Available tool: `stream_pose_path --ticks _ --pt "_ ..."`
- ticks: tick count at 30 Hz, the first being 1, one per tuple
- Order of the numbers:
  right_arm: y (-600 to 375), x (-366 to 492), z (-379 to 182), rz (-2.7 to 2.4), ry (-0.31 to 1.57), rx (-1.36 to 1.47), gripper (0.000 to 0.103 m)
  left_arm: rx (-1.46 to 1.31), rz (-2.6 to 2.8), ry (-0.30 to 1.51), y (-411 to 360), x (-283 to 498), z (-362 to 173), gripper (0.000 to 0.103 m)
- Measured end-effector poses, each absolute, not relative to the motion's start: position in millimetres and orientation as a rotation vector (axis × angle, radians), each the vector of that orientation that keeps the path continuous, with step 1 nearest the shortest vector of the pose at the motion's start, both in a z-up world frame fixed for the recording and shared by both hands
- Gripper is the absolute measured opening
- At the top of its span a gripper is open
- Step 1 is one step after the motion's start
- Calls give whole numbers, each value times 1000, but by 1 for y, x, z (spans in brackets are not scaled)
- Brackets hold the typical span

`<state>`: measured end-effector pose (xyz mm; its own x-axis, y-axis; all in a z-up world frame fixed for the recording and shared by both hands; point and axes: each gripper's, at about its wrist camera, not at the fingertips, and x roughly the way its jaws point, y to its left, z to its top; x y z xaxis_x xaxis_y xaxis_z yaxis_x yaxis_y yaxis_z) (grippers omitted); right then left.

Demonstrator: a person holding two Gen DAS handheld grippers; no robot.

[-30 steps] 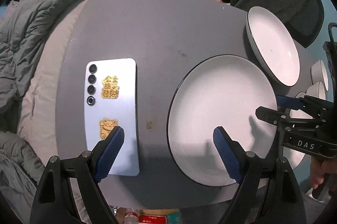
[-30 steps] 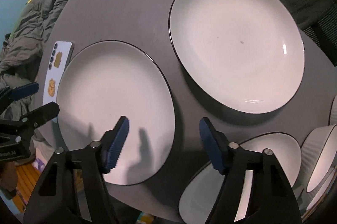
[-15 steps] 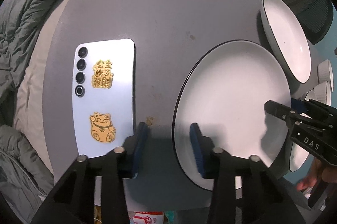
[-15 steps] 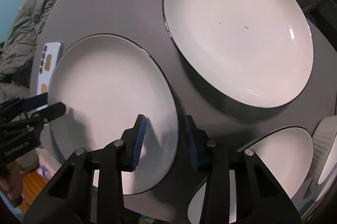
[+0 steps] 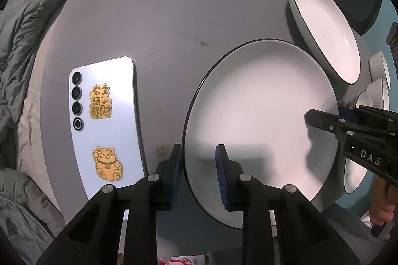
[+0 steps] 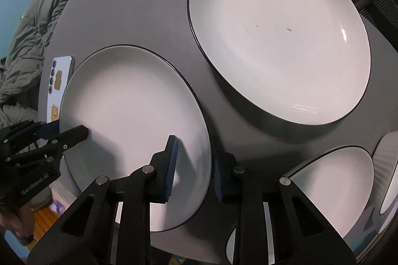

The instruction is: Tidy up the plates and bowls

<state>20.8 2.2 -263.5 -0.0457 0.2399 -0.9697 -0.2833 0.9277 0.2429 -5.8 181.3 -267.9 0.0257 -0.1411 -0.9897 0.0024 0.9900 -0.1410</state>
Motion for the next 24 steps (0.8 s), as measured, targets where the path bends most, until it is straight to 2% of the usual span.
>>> stream_pose_path --ticks 9,13,16,24 --pt "4 19 -264 416 1566 -34 26 -264 -141 1583 214 -9 -273 27" --pt "6 17 -263 419 1557 -46 26 -299 -168 1569 232 -17 -270 21" --pt "7 14 -263 421 1554 -53 25 -303 -167 1561 240 -21 -272 20" --pt "-3 9 -265 437 1586 31 18 -262 -167 1592 246 -28 -273 19"
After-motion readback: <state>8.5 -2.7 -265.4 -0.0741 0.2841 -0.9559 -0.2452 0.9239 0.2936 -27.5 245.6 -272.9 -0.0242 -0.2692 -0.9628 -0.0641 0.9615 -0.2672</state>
